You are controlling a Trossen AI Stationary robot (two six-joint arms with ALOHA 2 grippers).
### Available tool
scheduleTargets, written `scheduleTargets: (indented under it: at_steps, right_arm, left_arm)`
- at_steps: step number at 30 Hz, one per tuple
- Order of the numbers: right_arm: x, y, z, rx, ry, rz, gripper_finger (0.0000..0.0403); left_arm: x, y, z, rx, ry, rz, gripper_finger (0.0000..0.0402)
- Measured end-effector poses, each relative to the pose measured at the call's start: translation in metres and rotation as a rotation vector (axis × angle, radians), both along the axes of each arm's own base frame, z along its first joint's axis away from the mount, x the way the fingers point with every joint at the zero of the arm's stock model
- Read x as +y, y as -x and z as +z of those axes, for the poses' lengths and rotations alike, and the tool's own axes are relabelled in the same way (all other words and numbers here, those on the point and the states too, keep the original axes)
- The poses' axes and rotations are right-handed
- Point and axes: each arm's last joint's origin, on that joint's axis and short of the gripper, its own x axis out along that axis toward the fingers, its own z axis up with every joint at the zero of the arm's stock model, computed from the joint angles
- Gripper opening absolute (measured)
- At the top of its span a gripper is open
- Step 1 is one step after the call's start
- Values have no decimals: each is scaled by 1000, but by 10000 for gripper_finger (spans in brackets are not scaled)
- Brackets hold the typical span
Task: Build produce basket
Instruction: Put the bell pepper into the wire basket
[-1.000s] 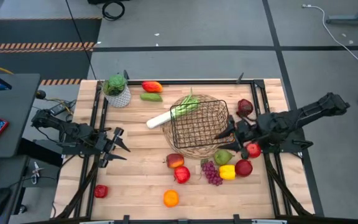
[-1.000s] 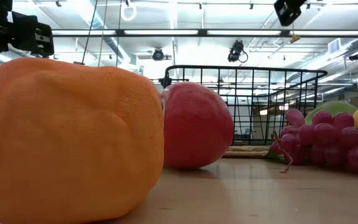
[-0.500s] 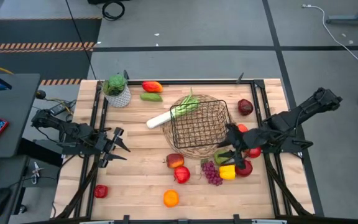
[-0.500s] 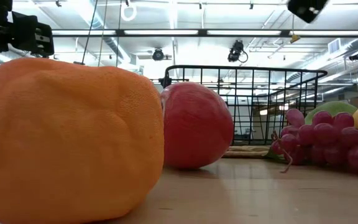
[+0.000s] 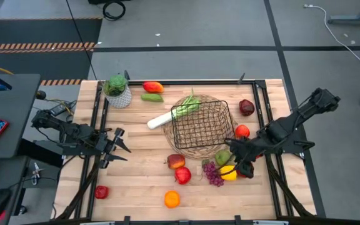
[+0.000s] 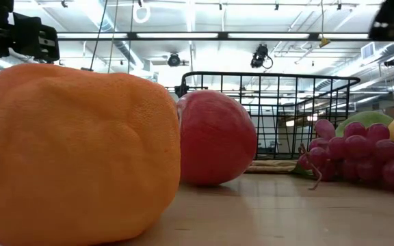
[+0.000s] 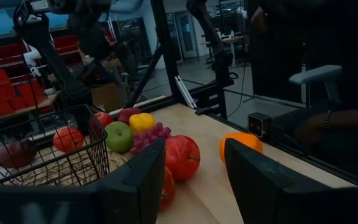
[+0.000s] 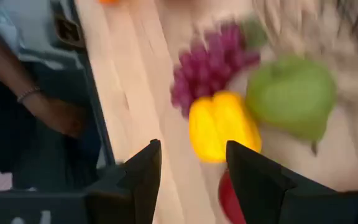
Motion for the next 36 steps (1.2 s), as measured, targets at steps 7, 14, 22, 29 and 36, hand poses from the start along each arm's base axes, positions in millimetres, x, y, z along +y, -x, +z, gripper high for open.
scheduleTargets:
  at_steps: [7,14,22,29,36]
  right_arm:
    - [30,-7,-15,219,-29,-3,187]
    - [57,-10,-23,274,153,182,187]
    - [58,-21,-43,310,261,273,194]
    - [55,-33,-57,357,286,248,273]
    - [48,-46,-73,414,336,213,336]
  left_arm:
    - [0,0,0,1,0,0,172]
    - [0,0,0,1,0,0,172]
    - [0,0,0,1,0,0,172]
    - [0,0,0,0,0,0,172]
    - [0,0,0,0,0,0,172]
